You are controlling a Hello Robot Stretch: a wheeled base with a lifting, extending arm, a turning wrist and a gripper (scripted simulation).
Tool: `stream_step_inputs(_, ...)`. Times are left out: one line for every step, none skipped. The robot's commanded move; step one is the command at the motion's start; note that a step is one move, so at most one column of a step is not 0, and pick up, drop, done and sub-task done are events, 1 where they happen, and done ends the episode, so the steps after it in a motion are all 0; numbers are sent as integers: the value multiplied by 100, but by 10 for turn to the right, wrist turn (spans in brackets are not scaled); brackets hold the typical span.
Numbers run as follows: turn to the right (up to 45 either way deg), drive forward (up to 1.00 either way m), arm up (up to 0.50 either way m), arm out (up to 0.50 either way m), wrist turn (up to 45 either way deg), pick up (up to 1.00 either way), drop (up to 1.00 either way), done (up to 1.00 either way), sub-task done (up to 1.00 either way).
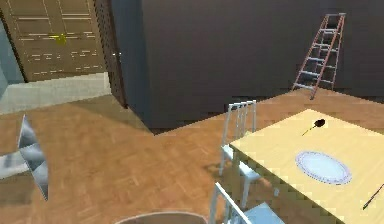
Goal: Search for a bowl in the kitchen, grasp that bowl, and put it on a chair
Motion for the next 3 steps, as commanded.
stream_step_inputs(450,0,0,0,0,0,0,0,0)
stream_step_inputs(330,0,0,0,0,0,0,0,0)
stream_step_inputs(-450,0,0,0,0,0,0,0,0)
